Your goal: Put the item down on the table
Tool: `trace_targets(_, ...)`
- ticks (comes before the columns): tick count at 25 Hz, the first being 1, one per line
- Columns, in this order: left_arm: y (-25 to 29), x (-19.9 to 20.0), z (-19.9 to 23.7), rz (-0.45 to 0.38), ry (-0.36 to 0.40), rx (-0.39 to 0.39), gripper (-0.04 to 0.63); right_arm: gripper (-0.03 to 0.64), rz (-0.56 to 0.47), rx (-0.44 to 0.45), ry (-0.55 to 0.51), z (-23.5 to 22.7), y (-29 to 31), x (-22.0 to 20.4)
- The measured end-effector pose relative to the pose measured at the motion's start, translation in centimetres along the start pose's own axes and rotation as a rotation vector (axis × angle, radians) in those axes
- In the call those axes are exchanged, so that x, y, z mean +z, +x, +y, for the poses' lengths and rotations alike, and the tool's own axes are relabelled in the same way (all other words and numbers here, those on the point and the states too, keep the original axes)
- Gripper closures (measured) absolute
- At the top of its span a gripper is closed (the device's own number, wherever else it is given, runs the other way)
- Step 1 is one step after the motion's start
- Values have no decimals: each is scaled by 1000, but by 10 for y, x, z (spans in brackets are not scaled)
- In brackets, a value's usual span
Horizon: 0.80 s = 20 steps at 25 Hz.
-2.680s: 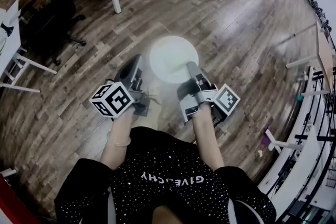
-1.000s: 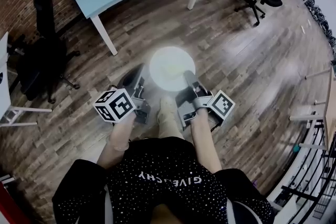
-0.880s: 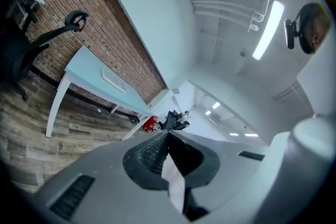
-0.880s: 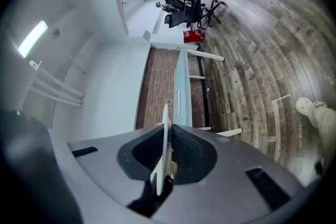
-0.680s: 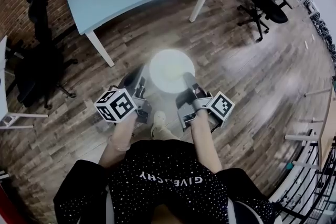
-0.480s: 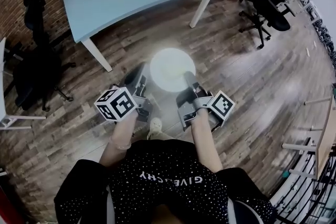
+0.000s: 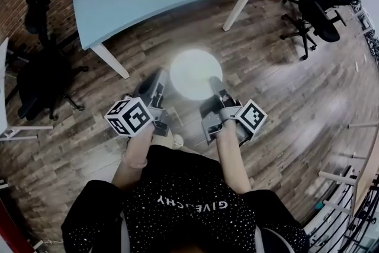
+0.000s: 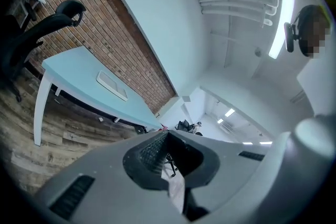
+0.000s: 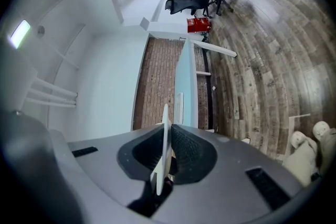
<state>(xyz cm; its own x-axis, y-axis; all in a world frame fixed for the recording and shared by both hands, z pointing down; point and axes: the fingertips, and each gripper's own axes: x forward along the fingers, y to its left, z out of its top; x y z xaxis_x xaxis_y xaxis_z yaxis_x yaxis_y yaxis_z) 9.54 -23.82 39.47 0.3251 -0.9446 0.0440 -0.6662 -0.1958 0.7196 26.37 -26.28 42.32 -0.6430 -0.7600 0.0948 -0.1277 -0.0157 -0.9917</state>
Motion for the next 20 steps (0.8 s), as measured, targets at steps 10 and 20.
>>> trace_targets(10, 80, 24, 54, 7, -36, -21, 584, 577, -6, -32, 25, -24, 86, 30)
trace_targets(20, 237, 150, 138, -8, -52, -39, 584, 577, 4, -20, 1, 16, 295, 91)
